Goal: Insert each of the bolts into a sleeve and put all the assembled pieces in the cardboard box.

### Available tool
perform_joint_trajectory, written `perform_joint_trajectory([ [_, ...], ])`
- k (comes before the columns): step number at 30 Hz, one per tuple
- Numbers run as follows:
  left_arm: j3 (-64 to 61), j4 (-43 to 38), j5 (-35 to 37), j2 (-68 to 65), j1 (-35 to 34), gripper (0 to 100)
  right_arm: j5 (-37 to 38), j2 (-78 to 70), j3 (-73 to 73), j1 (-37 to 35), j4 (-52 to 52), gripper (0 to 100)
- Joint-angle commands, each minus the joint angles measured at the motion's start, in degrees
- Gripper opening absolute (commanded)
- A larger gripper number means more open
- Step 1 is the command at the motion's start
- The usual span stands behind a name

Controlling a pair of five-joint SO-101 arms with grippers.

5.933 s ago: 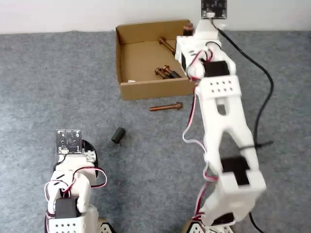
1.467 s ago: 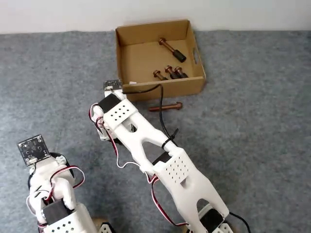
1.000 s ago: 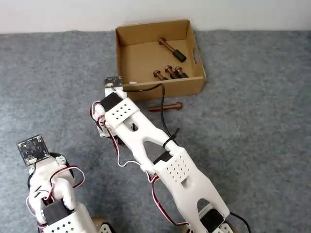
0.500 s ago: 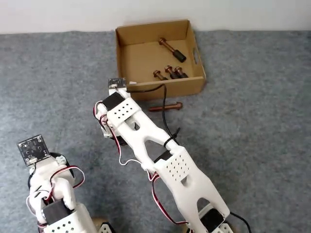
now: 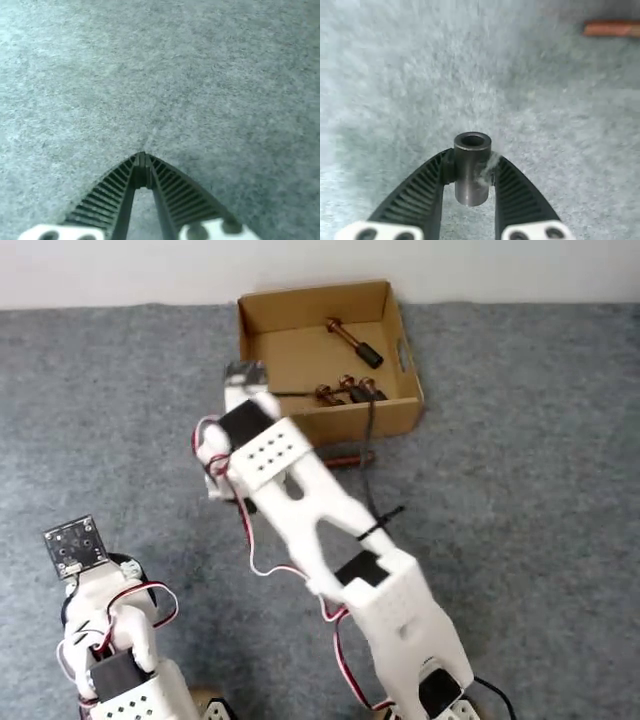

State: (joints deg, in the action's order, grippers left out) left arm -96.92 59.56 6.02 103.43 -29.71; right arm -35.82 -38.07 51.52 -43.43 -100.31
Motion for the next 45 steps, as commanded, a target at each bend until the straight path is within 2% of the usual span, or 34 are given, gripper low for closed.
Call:
perform_joint_trajectory([
  [1,0.48,0.62,-0.44,0.18,0.62,1,2.37,8.84,-0.35,3.03,-2.51,0.9],
  [13,0.48,1.85,-0.44,0.18,0.62,1,1.85,33.98,-28.40,16.92,-2.42,0.9],
  [21,0.48,1.85,-0.44,0.26,0.62,1,0.88,48.57,-43.69,29.93,-0.92,0.9],
  [25,0.48,1.49,-0.44,0.35,0.62,1,0.97,56.84,-53.89,35.82,2.86,0.9],
  [30,0.92,1.49,-0.44,0.44,0.62,1,0.97,70.73,-68.75,39.60,10.15,0.9],
  [37,7.34,1.67,-0.44,0.09,0.70,1,1.41,89.27,-91.69,48.48,21.58,0.9],
  [45,18.33,6.59,-1.93,0.00,12.40,1,7.56,106.15,-106.37,53.41,23.25,0.9],
])
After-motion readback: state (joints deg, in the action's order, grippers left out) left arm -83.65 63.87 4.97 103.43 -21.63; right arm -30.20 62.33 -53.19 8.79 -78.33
